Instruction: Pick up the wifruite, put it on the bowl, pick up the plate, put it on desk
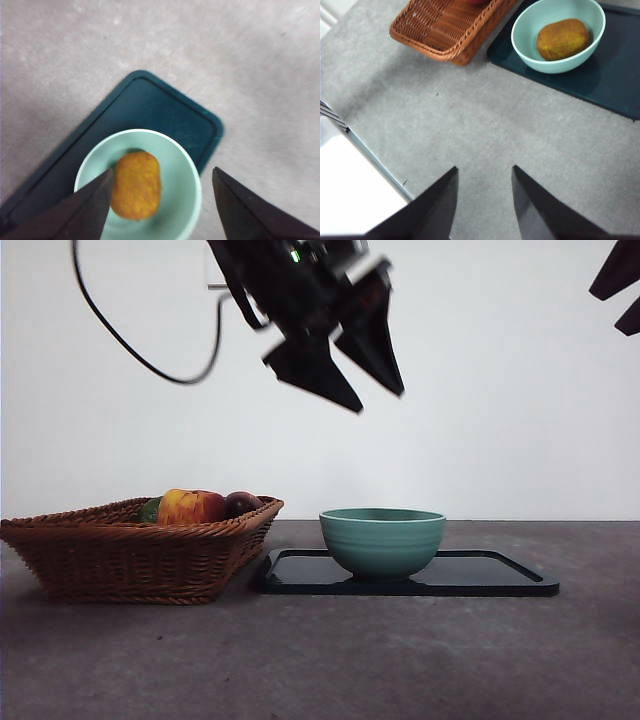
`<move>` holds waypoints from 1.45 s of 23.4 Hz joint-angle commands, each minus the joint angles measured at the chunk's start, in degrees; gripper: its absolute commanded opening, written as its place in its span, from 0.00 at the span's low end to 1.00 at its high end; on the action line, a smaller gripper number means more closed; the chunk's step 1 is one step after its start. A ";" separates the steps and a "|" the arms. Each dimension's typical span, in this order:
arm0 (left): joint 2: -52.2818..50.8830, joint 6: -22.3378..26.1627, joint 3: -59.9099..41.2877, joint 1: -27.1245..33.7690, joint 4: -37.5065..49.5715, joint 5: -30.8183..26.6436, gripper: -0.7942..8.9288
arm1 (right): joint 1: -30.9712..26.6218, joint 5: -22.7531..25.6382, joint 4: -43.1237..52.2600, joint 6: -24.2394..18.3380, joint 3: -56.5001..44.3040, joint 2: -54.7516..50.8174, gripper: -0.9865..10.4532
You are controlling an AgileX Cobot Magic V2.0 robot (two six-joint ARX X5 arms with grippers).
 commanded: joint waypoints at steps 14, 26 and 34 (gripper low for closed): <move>15.41 9.99 2.99 -0.22 4.61 -1.99 0.40 | 0.28 -0.17 -2.84 -1.38 0.37 0.28 0.24; 16.48 11.43 2.97 -0.24 4.24 -1.99 0.40 | 0.28 -0.17 -2.80 -1.38 0.37 0.28 0.24; 16.48 11.67 2.97 -0.72 2.80 -1.97 0.40 | 0.28 -0.17 -2.80 -1.38 0.37 0.28 0.24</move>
